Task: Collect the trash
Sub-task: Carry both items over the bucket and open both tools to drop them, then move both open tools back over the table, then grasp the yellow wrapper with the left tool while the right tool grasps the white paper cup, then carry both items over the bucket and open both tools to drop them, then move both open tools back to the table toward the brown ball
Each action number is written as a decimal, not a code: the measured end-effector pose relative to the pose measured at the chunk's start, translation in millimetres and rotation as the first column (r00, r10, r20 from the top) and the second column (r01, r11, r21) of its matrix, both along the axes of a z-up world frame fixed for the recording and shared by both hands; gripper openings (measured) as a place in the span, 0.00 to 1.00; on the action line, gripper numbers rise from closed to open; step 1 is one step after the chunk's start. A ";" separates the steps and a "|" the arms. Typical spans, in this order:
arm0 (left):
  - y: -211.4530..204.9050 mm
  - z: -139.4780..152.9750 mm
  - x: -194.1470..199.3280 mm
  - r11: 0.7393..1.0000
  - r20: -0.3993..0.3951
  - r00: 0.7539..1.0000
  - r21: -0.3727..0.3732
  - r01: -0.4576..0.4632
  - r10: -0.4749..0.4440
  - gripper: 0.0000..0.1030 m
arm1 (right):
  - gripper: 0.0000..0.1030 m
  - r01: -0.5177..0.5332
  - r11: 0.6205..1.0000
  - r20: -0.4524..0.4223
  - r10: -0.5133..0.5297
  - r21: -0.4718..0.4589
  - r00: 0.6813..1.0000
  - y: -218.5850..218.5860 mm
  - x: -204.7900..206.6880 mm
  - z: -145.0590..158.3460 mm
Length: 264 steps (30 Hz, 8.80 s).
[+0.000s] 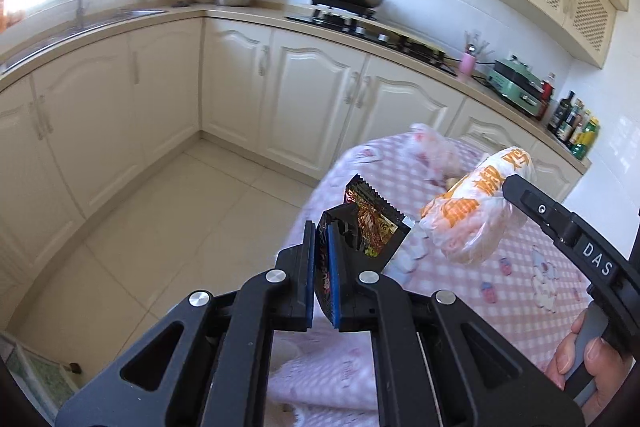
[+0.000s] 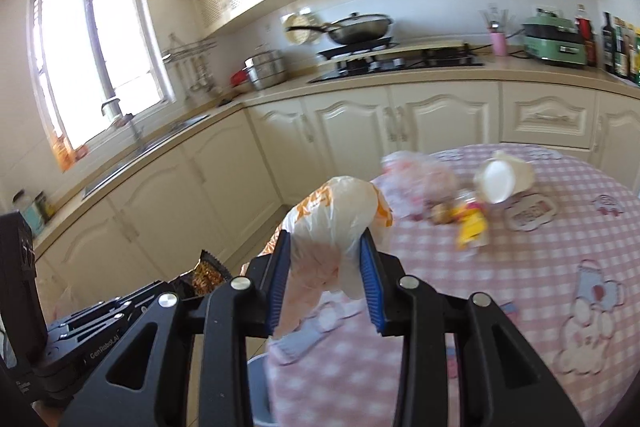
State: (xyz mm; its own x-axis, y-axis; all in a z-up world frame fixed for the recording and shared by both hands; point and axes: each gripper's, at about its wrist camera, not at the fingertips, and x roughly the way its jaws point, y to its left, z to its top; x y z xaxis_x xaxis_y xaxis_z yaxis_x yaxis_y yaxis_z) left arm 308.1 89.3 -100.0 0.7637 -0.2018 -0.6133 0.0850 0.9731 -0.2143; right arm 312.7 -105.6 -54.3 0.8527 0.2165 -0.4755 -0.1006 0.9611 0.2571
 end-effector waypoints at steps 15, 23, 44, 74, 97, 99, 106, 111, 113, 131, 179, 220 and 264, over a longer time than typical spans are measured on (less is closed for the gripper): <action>128.4 -84.2 -1.2 0.964 -0.218 0.940 0.103 -0.246 0.263 0.05 | 0.32 -0.260 0.962 -0.160 0.245 -0.082 0.956 171.0 18.1 -79.6; 141.3 -116.8 19.6 0.965 -0.271 0.927 0.080 -0.249 0.261 0.09 | 0.32 -0.292 0.951 -0.243 0.260 -0.106 0.935 207.0 36.1 -123.2; 164.2 -103.2 1.8 0.943 -0.110 0.942 0.136 -0.303 0.318 0.70 | 0.33 -0.331 0.936 -0.301 0.283 -0.123 0.911 246.4 51.5 -154.0; 17.7 -0.3 -23.3 0.986 0.113 0.991 0.144 -0.087 0.071 0.79 | 0.50 -0.082 0.991 -0.026 0.080 -0.102 0.996 68.6 -0.1 -25.5; -238.6 -25.1 72.5 0.941 -0.056 0.946 0.094 0.325 -0.321 0.79 | 0.50 0.312 0.950 -0.129 -0.312 -0.020 0.941 -214.9 8.2 -56.8; -247.0 -28.7 83.6 0.939 -0.069 0.942 0.081 0.333 -0.328 0.77 | 0.50 0.310 0.951 -0.141 -0.309 -0.018 0.940 -221.3 16.9 -59.9; -269.1 -48.1 127.7 0.936 -0.168 0.925 0.031 0.352 -0.342 0.35 | 0.50 0.296 0.955 -0.156 -0.291 0.010 0.944 -233.7 43.3 -58.9; -269.0 -44.1 125.2 0.929 -0.135 0.921 0.004 0.369 -0.365 0.11 | 0.57 0.292 0.946 -0.178 -0.267 0.139 0.947 -247.0 66.1 -58.0; -261.7 -31.6 118.8 0.929 -0.083 0.926 -0.021 0.368 -0.369 0.11 | 0.60 0.299 0.930 -0.196 -0.259 0.213 0.946 -252.6 74.4 -59.4; -218.6 -5.5 128.7 0.967 0.020 0.967 -0.033 0.253 -0.253 0.11 | 0.64 0.443 0.805 -0.352 -0.313 0.395 0.882 -260.5 149.2 -98.8; 107.8 -44.4 -18.2 0.973 -0.103 0.970 -0.036 -0.227 0.222 0.11 | 0.38 -0.222 0.959 -0.209 0.256 0.175 0.944 148.7 31.6 -65.8; 171.7 -97.1 3.4 0.932 -0.202 0.917 -0.051 -0.360 0.343 0.60 | 0.45 -0.282 0.949 -0.304 0.312 0.142 0.900 232.4 74.1 -130.8; -146.9 -23.9 136.2 0.993 -0.091 0.989 0.032 0.117 -0.113 0.73 | 0.45 0.057 0.992 -0.328 -0.089 -0.109 0.941 -111.6 166.0 -89.9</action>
